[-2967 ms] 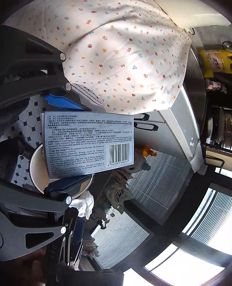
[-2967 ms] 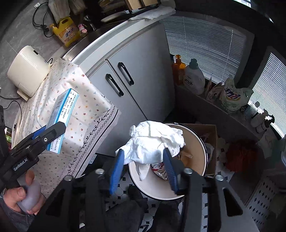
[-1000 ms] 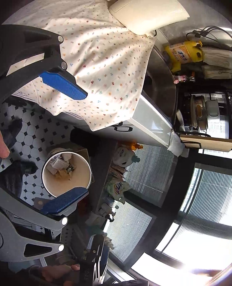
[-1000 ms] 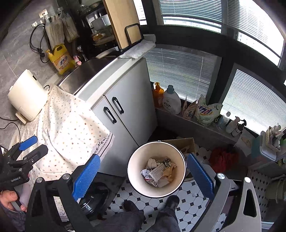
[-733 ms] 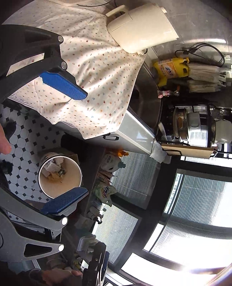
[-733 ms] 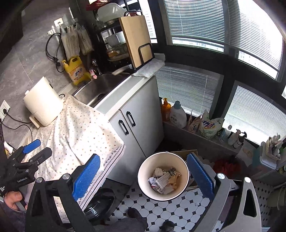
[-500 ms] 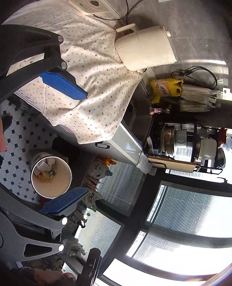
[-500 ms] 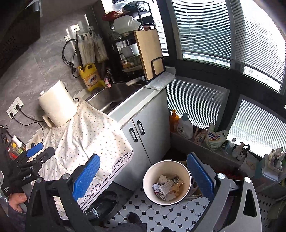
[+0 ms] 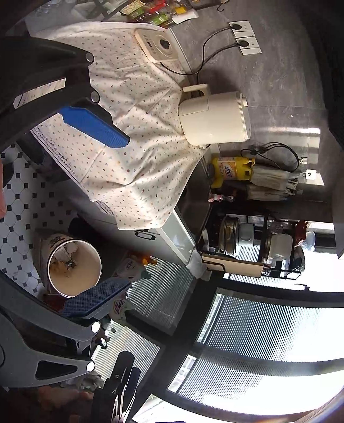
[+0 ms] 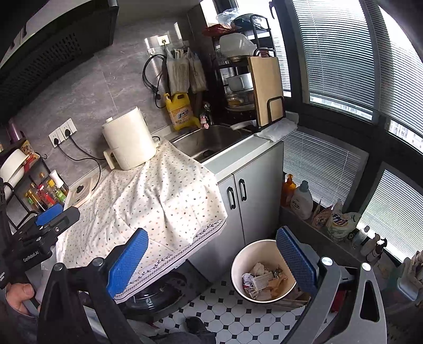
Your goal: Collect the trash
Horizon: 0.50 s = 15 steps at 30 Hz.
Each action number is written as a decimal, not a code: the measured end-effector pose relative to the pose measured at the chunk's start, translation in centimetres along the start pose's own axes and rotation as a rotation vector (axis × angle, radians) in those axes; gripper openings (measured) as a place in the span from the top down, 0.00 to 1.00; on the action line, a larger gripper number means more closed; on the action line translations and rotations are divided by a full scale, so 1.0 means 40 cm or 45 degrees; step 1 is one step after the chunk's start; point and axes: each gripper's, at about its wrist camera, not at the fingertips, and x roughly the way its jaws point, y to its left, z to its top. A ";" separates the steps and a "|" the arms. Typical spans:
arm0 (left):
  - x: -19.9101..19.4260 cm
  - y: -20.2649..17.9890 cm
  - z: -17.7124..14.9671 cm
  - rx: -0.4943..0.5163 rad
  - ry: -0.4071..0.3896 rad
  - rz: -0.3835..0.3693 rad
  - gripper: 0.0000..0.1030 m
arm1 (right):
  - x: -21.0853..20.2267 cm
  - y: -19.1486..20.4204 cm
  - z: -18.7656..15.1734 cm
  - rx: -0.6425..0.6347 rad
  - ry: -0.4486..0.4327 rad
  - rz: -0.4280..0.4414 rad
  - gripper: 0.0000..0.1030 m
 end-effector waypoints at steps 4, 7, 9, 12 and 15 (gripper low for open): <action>-0.043 0.002 -0.029 -0.002 -0.021 0.030 0.06 | -0.011 0.020 -0.024 -0.038 -0.003 0.028 0.08; -0.063 0.008 -0.043 -0.023 -0.023 0.053 0.06 | -0.021 0.029 -0.042 -0.050 -0.008 0.036 0.08; -0.075 0.013 -0.050 -0.037 -0.022 0.058 0.06 | -0.030 0.031 -0.053 -0.045 -0.012 0.039 0.08; -0.095 0.014 -0.061 -0.036 -0.035 0.074 0.06 | -0.046 0.036 -0.072 -0.050 -0.028 0.031 0.08; -0.114 0.011 -0.070 -0.032 -0.051 0.081 0.06 | -0.056 0.040 -0.090 -0.057 -0.042 0.020 0.08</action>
